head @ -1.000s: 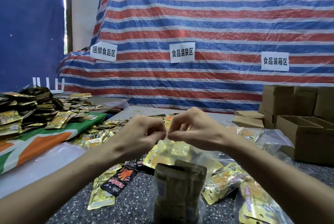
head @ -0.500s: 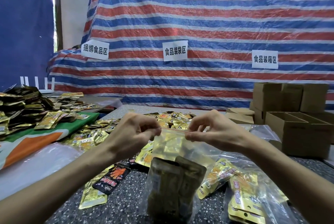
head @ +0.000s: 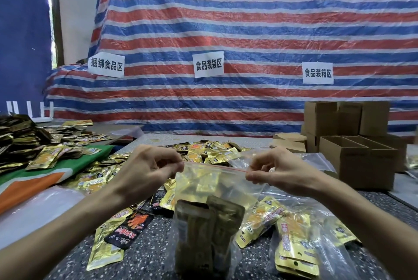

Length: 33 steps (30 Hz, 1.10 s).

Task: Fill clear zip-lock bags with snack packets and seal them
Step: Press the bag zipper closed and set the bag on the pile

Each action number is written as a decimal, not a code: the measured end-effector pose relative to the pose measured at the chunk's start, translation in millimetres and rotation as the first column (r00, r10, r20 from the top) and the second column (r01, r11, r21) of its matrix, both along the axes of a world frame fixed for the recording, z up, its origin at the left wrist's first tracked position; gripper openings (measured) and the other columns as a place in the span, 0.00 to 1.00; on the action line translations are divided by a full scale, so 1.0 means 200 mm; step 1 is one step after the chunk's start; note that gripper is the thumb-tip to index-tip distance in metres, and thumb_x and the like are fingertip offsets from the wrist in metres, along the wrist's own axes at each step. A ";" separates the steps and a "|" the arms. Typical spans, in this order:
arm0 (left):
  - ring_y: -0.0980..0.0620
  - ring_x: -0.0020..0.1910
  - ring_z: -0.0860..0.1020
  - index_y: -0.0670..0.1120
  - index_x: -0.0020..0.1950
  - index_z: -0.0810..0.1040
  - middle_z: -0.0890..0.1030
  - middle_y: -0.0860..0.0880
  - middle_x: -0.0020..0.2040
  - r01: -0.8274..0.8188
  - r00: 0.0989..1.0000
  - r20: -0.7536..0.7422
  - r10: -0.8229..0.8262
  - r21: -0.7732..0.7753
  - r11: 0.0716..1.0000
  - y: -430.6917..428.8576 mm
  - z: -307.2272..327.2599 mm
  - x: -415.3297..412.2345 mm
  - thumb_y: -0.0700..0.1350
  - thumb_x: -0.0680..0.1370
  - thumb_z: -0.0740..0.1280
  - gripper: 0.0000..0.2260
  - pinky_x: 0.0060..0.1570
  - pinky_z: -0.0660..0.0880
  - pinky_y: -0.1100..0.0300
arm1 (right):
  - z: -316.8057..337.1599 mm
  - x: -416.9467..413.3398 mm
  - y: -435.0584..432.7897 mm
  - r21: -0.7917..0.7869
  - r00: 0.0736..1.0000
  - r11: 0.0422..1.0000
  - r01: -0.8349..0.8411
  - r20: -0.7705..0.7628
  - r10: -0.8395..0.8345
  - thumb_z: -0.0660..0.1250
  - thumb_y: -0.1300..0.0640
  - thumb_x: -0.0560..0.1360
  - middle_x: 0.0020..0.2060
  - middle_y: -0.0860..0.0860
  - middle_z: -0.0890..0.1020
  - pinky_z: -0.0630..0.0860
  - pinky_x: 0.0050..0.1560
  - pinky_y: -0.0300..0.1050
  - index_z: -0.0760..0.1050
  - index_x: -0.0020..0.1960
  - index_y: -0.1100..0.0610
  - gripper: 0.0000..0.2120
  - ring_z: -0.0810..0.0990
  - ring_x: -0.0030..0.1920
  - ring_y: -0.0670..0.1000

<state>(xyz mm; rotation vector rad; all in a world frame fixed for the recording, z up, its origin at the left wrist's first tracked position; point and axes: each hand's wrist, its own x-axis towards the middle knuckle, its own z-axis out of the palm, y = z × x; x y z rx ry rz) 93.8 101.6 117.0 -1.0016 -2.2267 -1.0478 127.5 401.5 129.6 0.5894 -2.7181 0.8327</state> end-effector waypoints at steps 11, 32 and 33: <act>0.52 0.37 0.81 0.50 0.38 0.84 0.84 0.52 0.36 -0.027 0.999 0.027 0.027 0.003 1.000 -0.02 -0.02 -0.03 0.38 0.76 0.71 0.10 0.36 0.78 0.59 | -0.03 0.05 0.10 -0.026 0.999 0.999 0.035 -0.014 -0.035 0.72 0.56 0.76 0.37 0.49 0.85 0.75 0.39 0.33 0.84 0.44 0.58 0.05 0.81 0.38 0.41; 0.43 0.37 0.85 0.42 0.44 0.80 0.83 0.40 0.39 0.177 0.846 0.263 -0.464 0.682 0.709 0.46 -0.32 -0.12 0.35 0.81 0.62 0.10 0.35 0.81 0.57 | -0.67 0.01 -0.18 -0.622 0.946 0.778 -0.093 0.188 0.263 0.80 0.57 0.68 0.61 0.49 0.82 0.77 0.63 0.47 0.74 0.70 0.49 0.32 0.81 0.62 0.51; 0.44 0.37 0.85 0.41 0.44 0.80 0.83 0.41 0.39 0.181 0.843 0.249 -0.476 0.701 0.689 0.48 -0.34 -0.13 0.35 0.81 0.62 0.09 0.35 0.81 0.59 | -0.67 0.01 -0.18 -0.623 0.956 0.777 -0.089 0.166 0.242 0.78 0.59 0.69 0.59 0.48 0.84 0.78 0.61 0.46 0.76 0.67 0.45 0.28 0.82 0.61 0.50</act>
